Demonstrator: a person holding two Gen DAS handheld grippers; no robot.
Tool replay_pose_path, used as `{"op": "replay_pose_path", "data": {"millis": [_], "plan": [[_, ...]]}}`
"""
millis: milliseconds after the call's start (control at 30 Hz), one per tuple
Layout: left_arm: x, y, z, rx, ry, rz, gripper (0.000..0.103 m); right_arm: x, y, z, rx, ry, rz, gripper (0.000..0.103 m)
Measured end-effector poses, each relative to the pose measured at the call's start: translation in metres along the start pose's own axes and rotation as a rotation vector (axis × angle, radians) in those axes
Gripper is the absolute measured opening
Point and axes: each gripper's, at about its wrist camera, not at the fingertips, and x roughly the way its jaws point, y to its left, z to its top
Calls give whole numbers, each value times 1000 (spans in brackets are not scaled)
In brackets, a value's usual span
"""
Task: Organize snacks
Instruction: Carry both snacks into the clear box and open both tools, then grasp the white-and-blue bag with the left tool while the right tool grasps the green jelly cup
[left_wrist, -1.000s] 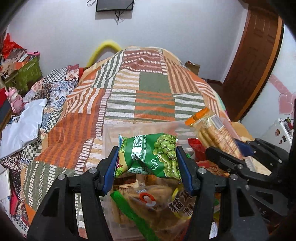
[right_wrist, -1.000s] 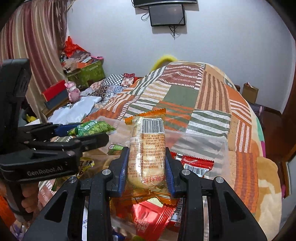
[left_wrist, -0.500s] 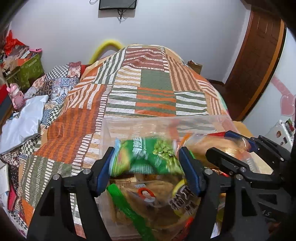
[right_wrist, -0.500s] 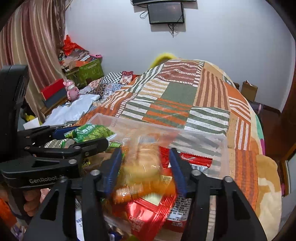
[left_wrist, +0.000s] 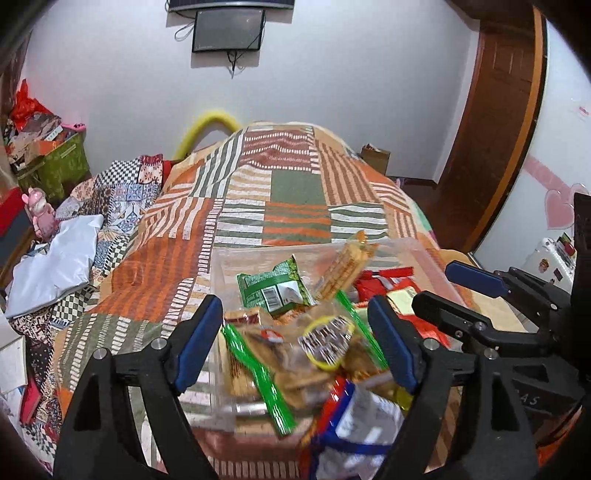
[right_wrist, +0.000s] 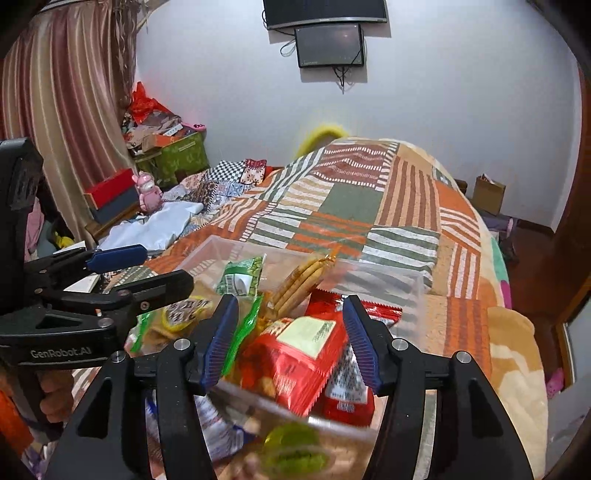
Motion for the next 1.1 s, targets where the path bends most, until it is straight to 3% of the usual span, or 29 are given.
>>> {"op": "replay_pose_path", "data": {"millis": [100,200,467,767,1100], "plan": [[-16,-6,-6,16,-24,3,85,-13,2,-5,-9,-14,-16,56],[-30,-10,-14,24,-33,-3,89,-27,1,-12,-2,-32,-27,69],[-40,-13,-46,7,5,-29,91,-48,-8,-38,19,-26,-40,69],[-19,-10,-85,-27,95,-54,92,-39,-14,-70,46,50,-36,70],[14,-19,-95,-11,163,-81,92,-6,-15,-85,42,138,-8,69]]}}
